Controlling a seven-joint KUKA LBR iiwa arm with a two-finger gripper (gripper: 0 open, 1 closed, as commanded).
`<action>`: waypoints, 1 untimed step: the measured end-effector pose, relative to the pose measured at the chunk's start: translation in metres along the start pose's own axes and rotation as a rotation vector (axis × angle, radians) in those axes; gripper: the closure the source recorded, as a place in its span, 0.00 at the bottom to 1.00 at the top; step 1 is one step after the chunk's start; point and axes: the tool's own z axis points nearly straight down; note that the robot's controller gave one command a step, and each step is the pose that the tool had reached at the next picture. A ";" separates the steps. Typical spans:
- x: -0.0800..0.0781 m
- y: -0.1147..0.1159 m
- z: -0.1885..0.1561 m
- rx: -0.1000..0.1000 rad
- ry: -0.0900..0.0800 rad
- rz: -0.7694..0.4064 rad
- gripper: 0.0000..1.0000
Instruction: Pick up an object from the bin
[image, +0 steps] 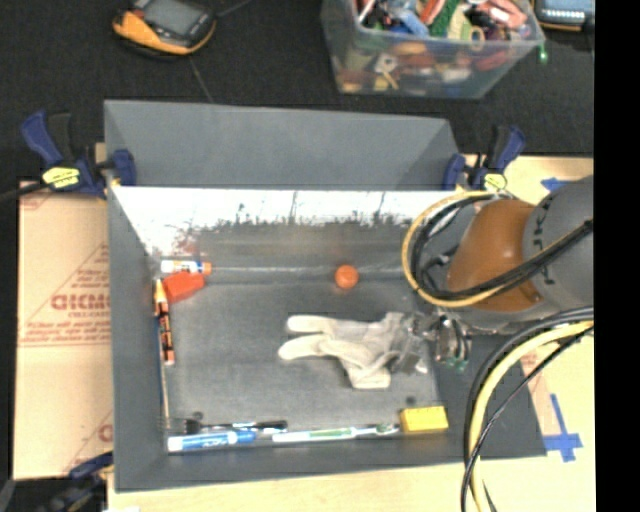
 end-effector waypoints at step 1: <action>0.010 -0.004 0.002 -0.003 -0.006 0.154 1.00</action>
Offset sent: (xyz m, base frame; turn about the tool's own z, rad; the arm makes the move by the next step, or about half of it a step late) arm -0.0010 0.0077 0.0029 0.0307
